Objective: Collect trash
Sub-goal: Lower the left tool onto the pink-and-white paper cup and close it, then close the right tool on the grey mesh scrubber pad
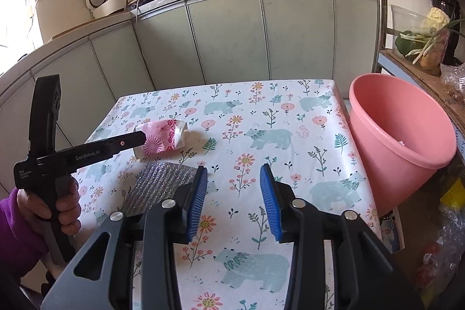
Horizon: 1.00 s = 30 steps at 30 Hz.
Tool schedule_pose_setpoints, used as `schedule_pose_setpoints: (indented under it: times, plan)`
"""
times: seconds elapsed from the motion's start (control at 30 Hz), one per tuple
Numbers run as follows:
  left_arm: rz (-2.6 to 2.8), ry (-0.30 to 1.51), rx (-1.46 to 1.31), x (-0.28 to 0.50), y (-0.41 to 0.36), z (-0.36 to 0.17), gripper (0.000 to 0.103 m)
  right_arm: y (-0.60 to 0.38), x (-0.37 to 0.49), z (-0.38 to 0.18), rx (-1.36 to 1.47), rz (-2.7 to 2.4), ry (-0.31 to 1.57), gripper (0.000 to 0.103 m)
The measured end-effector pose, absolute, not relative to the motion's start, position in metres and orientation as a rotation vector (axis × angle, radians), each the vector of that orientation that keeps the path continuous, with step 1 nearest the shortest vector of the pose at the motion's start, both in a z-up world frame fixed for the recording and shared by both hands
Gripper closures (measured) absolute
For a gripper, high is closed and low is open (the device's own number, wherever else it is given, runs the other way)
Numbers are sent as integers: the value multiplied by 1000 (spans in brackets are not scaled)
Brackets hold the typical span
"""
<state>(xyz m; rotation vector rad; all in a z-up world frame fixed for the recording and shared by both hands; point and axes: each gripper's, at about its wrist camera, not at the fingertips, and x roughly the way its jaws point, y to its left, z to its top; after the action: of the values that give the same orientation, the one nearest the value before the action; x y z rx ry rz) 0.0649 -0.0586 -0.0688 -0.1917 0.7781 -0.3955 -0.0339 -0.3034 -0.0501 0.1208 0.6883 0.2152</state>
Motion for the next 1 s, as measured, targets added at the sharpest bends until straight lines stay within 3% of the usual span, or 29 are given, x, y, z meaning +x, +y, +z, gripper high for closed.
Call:
schedule_pose_setpoints:
  times: [0.17, 0.27, 0.57, 1.0]
  plan:
    - [-425, 765, -188, 62, -65, -68, 83, -301, -34, -51, 118, 223, 694, 65]
    - [-445, 773, -175, 62, -69, -69, 97, -299, -34, -52, 118, 226, 699, 65]
    - [-449, 718, -146, 51, -70, -59, 101, -295, -35, -55, 114, 263, 723, 65]
    - [-425, 580, -204, 10, -31, -8, 101, -253, -45, -70, 80, 496, 900, 65]
